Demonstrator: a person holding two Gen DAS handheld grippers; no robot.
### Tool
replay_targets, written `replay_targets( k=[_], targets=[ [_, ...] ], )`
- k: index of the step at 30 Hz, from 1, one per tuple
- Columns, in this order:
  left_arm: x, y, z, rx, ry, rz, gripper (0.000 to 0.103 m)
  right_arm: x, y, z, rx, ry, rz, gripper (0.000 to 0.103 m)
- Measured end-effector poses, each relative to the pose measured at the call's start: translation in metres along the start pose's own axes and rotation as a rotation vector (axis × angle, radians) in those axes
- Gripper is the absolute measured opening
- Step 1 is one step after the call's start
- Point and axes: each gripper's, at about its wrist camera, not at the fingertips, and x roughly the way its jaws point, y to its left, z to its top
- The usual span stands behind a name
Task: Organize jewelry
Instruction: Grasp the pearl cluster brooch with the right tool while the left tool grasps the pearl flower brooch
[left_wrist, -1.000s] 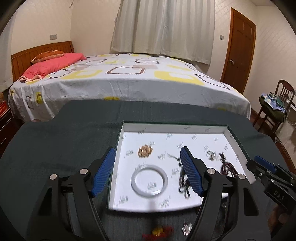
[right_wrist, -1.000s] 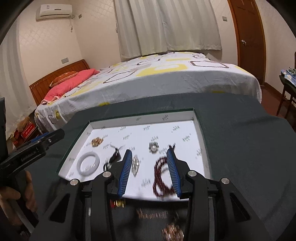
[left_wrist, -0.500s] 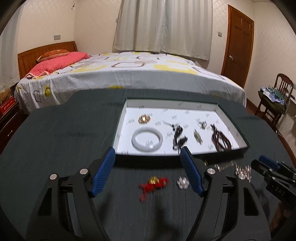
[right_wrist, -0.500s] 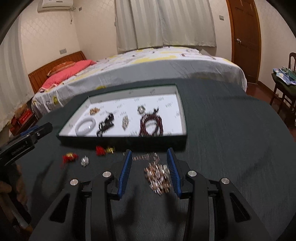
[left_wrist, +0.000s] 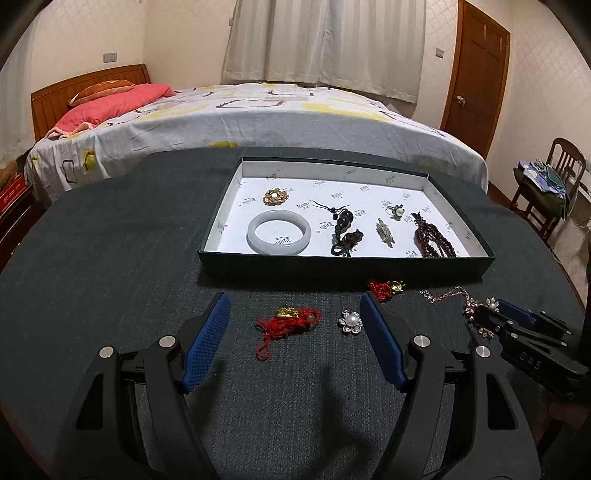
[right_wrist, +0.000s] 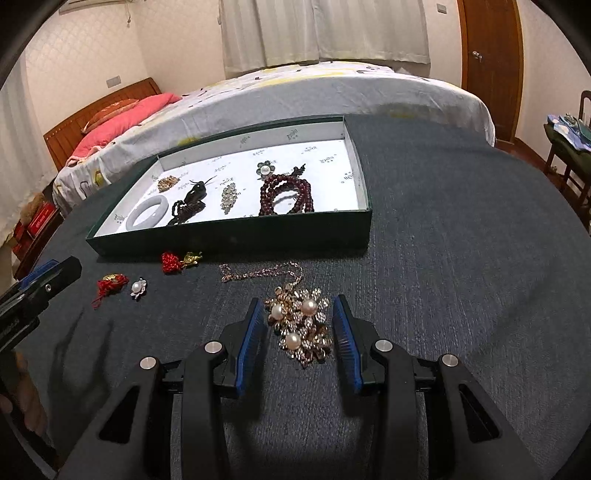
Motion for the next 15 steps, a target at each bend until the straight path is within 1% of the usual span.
replay_targets(
  k=[2, 8, 12, 15],
  targets=[
    [0.0008, -0.0004, 0.0001, -0.001, 0.002, -0.001, 0.071, 0.0052, 0.0006, 0.001, -0.001, 0.024, -0.003, 0.039],
    [0.0053, 0.0007, -0.0014, -0.01, 0.015, -0.005, 0.071, 0.0056, 0.0054, 0.0016, -0.027, 0.032, -0.014, 0.039],
    [0.0077, -0.0004, -0.0026, -0.005, 0.021, -0.006, 0.071, 0.0033, 0.0052, -0.0008, -0.031, 0.036, 0.004, 0.029],
    [0.0085, -0.0014, -0.0034, -0.005, 0.025, -0.011, 0.071, -0.0007, 0.0039, -0.0023, -0.032, 0.029, 0.013, 0.026]
  ],
)
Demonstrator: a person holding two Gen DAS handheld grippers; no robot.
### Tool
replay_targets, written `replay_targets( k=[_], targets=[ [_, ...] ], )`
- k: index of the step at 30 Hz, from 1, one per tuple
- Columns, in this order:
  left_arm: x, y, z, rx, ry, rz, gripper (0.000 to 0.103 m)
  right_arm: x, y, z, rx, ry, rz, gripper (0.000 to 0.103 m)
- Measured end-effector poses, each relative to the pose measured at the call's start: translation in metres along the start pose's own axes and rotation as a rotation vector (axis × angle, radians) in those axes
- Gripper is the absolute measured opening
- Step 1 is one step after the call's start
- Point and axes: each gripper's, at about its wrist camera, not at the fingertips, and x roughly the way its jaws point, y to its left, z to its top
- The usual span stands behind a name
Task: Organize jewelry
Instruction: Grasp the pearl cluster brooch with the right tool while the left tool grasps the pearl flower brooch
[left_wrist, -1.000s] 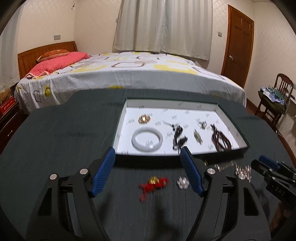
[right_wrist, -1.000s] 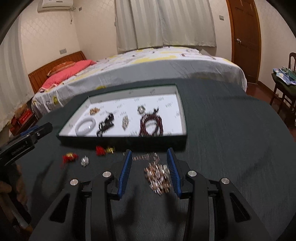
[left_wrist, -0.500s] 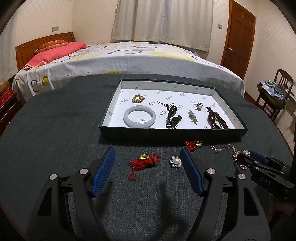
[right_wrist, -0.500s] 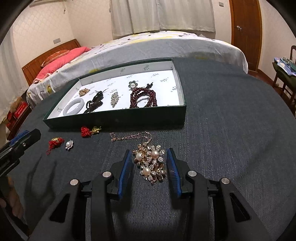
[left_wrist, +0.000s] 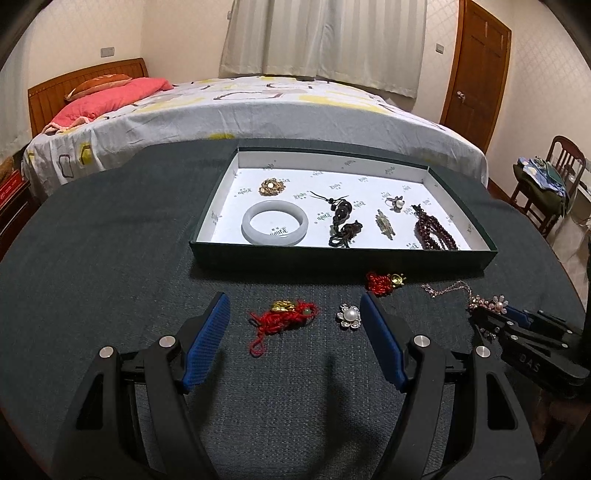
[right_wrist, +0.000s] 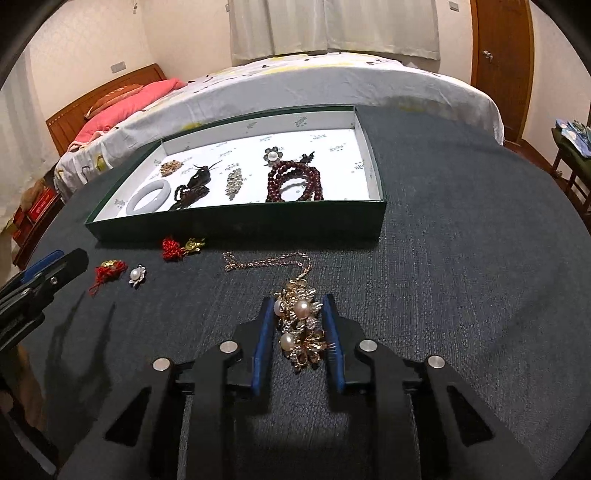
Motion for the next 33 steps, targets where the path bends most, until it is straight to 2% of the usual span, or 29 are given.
replay_targets(
  k=[13, 17, 20, 29, 33],
  targets=[
    [0.016, -0.02, -0.002, 0.042, 0.033, -0.036, 0.069, -0.018, -0.012, 0.005, 0.039, -0.051, 0.013, 0.025],
    [0.024, -0.026, -0.002, 0.046, 0.06, -0.047, 0.057, -0.017, -0.013, 0.005, 0.05, -0.049, 0.028, 0.025],
    [0.029, -0.032, -0.003, 0.05, 0.072, -0.046, 0.055, -0.017, -0.015, 0.004, 0.059, -0.048, 0.037, 0.025],
    [0.05, -0.04, -0.004, 0.057, 0.143, -0.044, 0.038, -0.012, -0.021, 0.001, 0.088, -0.029, 0.071, 0.025],
    [0.053, -0.041, -0.002, 0.072, 0.143, -0.044, 0.023, -0.01, -0.02, 0.0, 0.094, -0.024, 0.08, 0.025]
  ],
)
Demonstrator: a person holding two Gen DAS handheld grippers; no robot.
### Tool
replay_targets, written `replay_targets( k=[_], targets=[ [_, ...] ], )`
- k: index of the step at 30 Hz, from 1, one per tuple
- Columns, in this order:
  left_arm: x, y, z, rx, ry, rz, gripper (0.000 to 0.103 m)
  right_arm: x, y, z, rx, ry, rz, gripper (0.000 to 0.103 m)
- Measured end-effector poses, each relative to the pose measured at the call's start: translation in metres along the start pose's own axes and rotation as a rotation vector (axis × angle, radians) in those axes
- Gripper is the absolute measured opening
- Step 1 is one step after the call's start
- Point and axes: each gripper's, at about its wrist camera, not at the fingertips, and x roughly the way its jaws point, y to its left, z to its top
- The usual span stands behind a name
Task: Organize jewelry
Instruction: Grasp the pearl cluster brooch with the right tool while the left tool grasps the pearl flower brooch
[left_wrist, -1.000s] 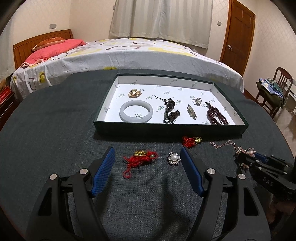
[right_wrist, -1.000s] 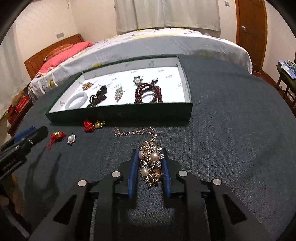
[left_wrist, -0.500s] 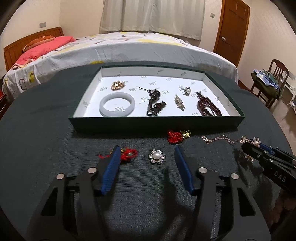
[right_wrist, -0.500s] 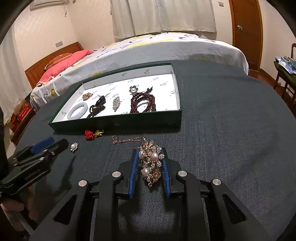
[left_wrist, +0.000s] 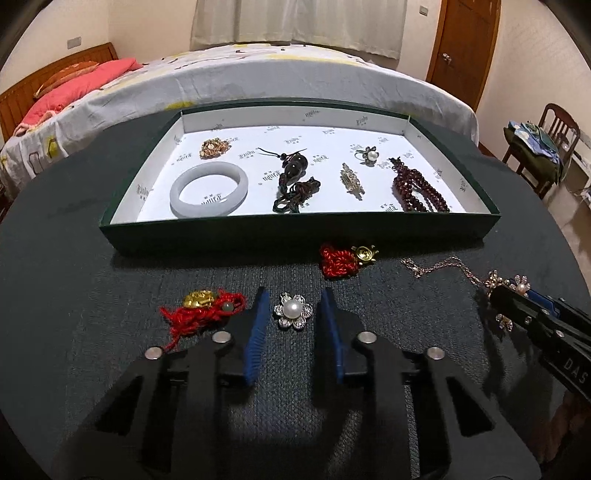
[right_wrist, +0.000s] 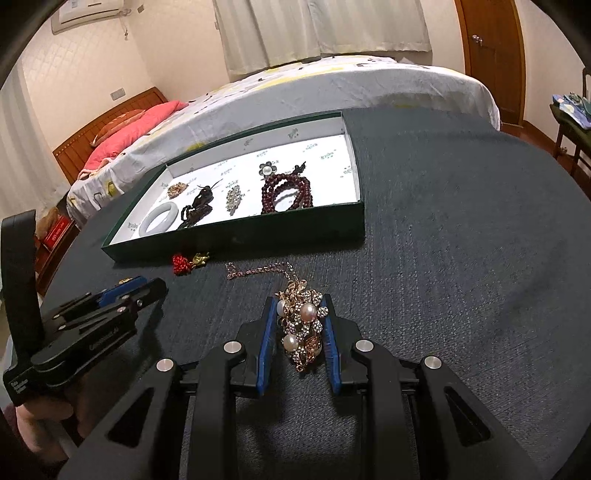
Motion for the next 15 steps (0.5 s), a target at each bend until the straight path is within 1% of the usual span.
replay_targets(
  k=[5, 15],
  targets=[
    [-0.001, -0.002, 0.0, 0.015, -0.004, -0.009, 0.022, 0.001, -0.001, -0.002, 0.008, 0.001, 0.004, 0.025],
    [-0.013, -0.006, -0.001, 0.038, -0.049, -0.004, 0.021, 0.001, -0.002, -0.001, 0.006, -0.008, 0.005, 0.025]
  ],
)
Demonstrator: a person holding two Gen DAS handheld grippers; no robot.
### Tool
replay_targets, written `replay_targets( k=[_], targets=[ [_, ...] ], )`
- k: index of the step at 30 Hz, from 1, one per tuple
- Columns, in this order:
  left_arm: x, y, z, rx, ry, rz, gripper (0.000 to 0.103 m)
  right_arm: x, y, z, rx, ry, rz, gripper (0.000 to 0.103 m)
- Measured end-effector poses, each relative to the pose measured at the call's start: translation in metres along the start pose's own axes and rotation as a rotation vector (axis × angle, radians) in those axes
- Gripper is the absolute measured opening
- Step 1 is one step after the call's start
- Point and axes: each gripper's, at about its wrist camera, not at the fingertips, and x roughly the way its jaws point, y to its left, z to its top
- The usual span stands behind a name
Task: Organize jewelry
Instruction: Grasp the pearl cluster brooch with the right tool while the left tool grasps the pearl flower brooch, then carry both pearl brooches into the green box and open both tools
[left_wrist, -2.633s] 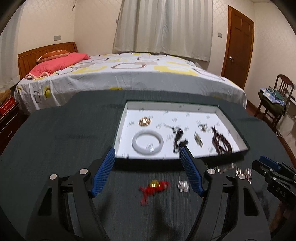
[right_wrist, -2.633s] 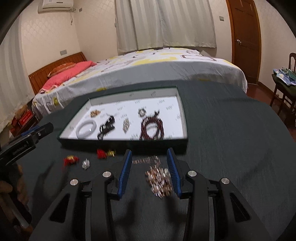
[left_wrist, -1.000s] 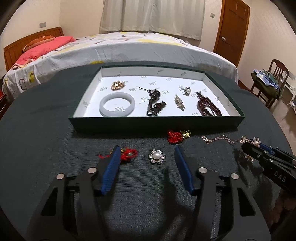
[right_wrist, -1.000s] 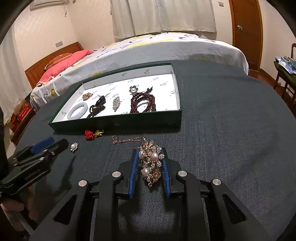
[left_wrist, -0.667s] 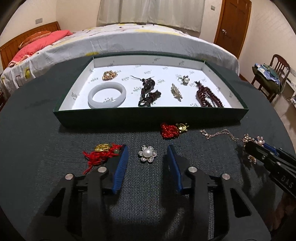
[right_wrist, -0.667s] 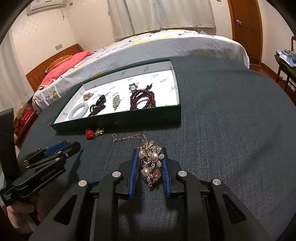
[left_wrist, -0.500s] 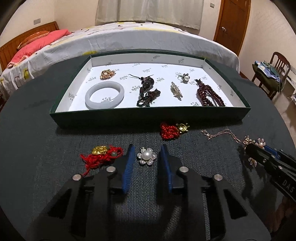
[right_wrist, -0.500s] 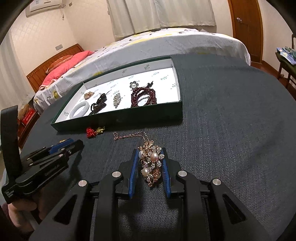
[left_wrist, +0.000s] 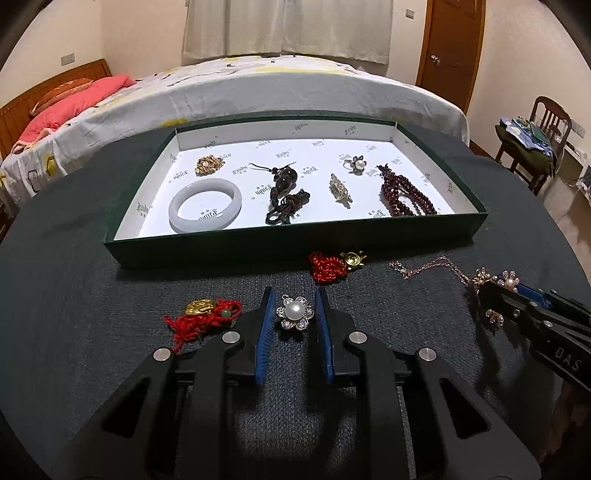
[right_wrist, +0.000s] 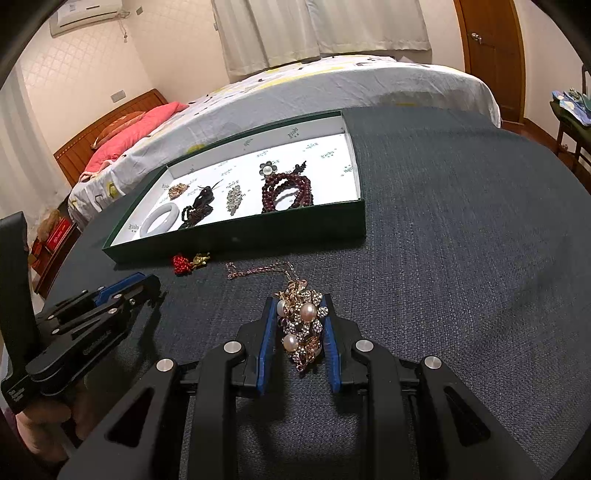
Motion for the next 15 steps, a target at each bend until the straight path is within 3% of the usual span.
replay_targets(
  k=[15],
  targets=[
    [-0.044, 0.014, 0.017, -0.032, -0.102, -0.001, 0.021, -0.039, 0.024, 0.02, -0.055, -0.124, 0.015, 0.025]
  ],
)
